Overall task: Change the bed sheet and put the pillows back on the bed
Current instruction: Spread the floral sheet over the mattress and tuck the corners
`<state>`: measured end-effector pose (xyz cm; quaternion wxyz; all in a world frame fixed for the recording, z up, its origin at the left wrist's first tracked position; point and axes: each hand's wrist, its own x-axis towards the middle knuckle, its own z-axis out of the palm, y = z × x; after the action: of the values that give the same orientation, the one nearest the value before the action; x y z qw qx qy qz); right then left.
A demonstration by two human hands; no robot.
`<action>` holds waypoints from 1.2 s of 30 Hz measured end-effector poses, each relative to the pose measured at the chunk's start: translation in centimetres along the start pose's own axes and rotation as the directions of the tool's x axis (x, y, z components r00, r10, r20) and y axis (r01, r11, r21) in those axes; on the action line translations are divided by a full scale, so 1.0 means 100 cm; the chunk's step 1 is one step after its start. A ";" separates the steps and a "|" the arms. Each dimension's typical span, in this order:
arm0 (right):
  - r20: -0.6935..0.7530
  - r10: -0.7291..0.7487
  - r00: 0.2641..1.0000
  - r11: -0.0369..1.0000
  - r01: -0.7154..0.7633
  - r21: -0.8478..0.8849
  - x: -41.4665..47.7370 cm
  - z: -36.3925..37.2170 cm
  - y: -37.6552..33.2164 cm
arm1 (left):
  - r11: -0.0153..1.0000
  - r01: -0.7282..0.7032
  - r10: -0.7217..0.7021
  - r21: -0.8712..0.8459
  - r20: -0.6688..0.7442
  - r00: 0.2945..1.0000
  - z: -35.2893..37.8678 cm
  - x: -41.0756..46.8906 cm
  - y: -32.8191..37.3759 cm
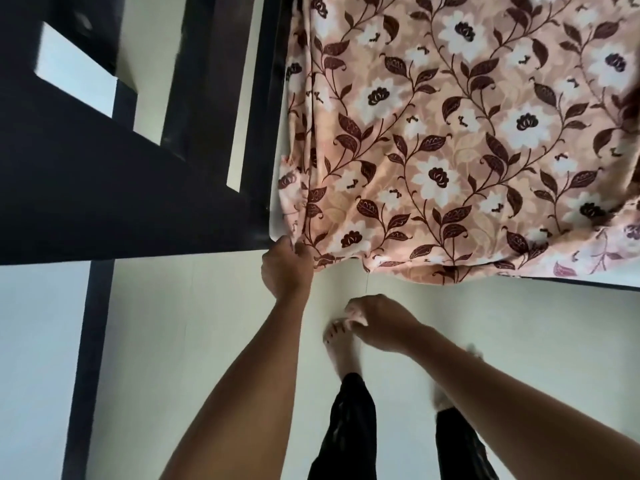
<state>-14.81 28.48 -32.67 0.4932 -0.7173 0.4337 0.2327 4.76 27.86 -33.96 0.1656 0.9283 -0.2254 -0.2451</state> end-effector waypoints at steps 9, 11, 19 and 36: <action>0.026 0.097 0.995 0.994 -0.098 0.049 -0.032 0.004 0.047 | 0.177 0.827 -0.706 -0.534 0.516 0.485 -0.014 -0.009 -0.071; 0.019 0.101 0.995 0.993 -0.102 0.067 -0.035 0.003 0.048 | 0.225 0.801 -0.702 -0.555 0.478 0.528 -0.020 0.001 -0.070; -0.043 0.162 0.986 0.966 -0.150 0.211 -0.026 0.006 0.050 | 0.868 0.386 -0.327 -0.312 0.228 0.917 0.013 0.036 -0.034; -0.202 0.720 0.664 0.457 -0.235 0.858 -0.052 0.002 0.147 | 0.423 0.690 -0.461 -0.588 0.516 0.722 0.030 -0.010 -0.046</action>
<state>-29.98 28.64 -36.21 0.5126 -0.3037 0.8012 -0.0552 3.95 31.64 -38.01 0.4032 0.7479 0.2113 -0.4831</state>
